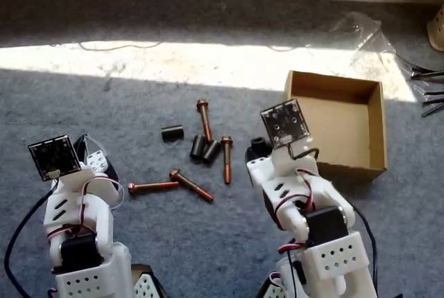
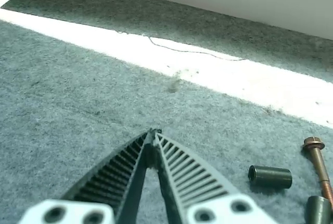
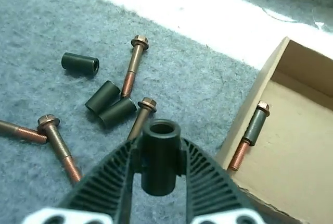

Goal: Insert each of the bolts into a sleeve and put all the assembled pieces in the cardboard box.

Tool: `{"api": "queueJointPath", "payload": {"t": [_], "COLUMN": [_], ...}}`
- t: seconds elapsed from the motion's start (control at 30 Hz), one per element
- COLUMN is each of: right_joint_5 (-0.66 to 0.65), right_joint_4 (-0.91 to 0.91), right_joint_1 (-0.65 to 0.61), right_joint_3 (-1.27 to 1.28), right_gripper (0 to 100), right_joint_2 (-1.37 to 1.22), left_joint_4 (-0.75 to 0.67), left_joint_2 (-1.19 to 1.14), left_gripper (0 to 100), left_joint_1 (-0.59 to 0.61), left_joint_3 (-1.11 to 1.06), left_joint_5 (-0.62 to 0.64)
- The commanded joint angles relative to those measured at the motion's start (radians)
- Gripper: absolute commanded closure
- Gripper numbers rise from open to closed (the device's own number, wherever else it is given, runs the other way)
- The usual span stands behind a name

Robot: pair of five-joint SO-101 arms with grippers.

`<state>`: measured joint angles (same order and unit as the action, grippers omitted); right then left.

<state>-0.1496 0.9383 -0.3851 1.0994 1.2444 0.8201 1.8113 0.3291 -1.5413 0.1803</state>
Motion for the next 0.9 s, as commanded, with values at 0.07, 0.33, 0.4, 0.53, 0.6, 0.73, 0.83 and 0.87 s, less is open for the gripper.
{"api": "queueJointPath", "payload": {"t": [0.07,0.33,0.4,0.53,0.6,0.73,0.83,0.87], "right_joint_5": [-0.005,0.066,0.066,0.066,0.066,0.066,0.066,0.066], "right_joint_4": [-0.097,-0.107,-0.104,-0.101,-0.101,-0.101,-0.101,-0.101], "right_joint_1": [-0.007,-0.001,0.001,0.001,0.001,0.001,0.001,0.001], "right_joint_3": [0.094,0.214,0.239,0.305,0.338,0.367,0.367,0.369], "right_gripper": [99.4,99.4,99.4,99.4,99.4,99.4,99.4,99.4], "right_joint_2": [0.130,0.321,0.380,0.503,0.558,0.593,0.582,0.582], "left_joint_4": [-0.015,-0.020,-0.020,-0.015,-0.015,0.035,0.147,0.176], "left_joint_2": [0.008,0.008,0.010,0.010,0.008,0.007,0.005,0.005], "left_gripper": [99,99,99,99,99,98,96,94], "left_joint_1": [-0.088,-0.200,-0.209,-0.209,-0.209,-0.213,-0.259,-0.278], "left_joint_3": [0.010,-0.021,-0.027,-0.024,-0.022,0.022,0.087,0.105], "left_joint_5": [-0.003,-0.150,-0.187,-0.187,-0.187,-0.127,-0.058,-0.052]}}
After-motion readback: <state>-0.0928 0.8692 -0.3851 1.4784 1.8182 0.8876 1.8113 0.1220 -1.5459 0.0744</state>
